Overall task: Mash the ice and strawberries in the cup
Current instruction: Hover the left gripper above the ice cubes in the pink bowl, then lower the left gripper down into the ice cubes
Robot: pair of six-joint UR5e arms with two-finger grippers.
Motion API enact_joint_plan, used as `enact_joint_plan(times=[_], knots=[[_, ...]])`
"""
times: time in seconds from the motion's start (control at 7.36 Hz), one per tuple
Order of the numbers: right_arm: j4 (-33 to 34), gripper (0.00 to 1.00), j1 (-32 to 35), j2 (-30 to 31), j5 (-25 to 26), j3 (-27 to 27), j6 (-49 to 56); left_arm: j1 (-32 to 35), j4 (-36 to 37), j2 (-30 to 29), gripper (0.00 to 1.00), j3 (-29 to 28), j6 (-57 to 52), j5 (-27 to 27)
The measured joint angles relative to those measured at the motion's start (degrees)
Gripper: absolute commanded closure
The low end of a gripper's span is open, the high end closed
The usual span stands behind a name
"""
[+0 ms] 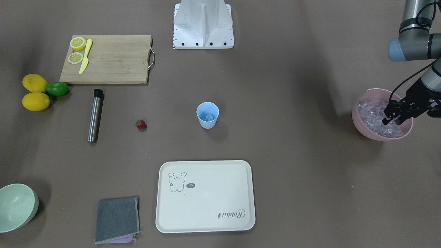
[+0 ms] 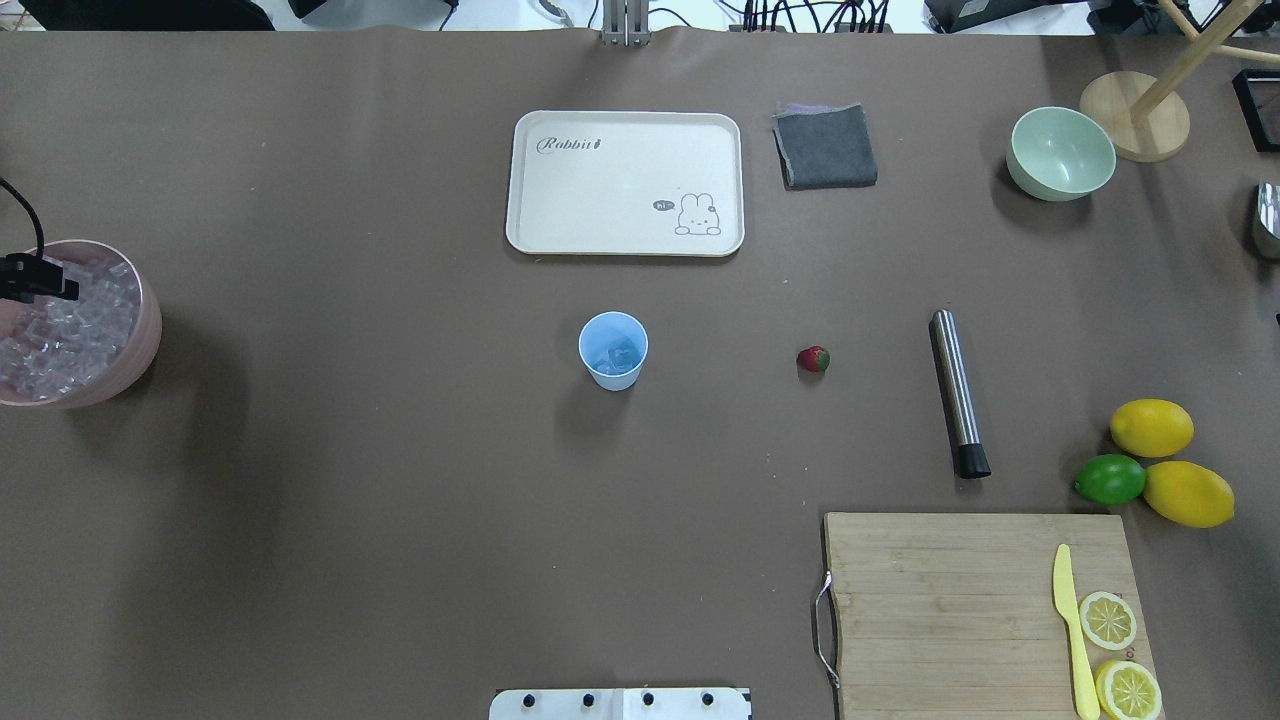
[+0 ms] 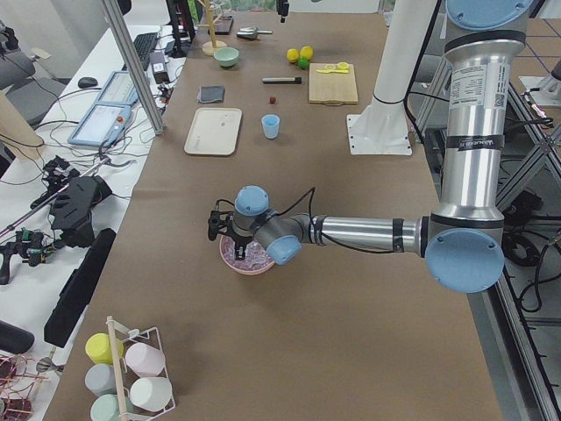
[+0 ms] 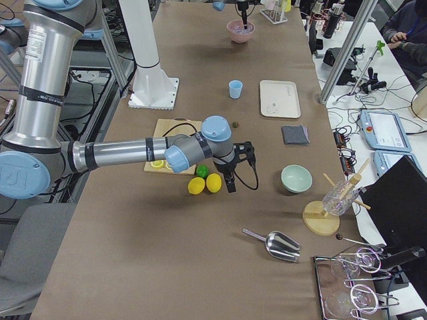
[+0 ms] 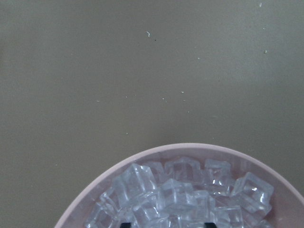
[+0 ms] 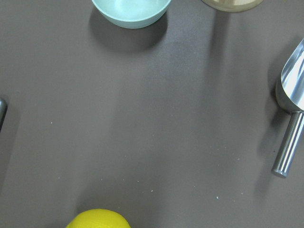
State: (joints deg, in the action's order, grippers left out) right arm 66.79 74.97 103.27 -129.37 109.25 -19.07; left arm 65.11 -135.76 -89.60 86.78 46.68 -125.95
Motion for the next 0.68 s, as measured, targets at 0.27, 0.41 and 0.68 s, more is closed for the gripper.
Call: enact_joint_plan(times=[0.27,0.41,0.68], knots=[[-0.01,0.00,0.00,0.00,0.00,0.00,0.00,-0.20,-0.03,0.03,0.56,-0.03,-0.09,0.00],[-0.03,0.00,0.00,0.00,0.00,0.00,0.00,-0.23,-0.03,0.04,0.56,-0.03,-0.09,0.00],[0.00,0.00,0.00,0.00,0.00,0.00,0.00,-0.25,-0.03,0.09,0.56,-0.09,-0.10,0.00]])
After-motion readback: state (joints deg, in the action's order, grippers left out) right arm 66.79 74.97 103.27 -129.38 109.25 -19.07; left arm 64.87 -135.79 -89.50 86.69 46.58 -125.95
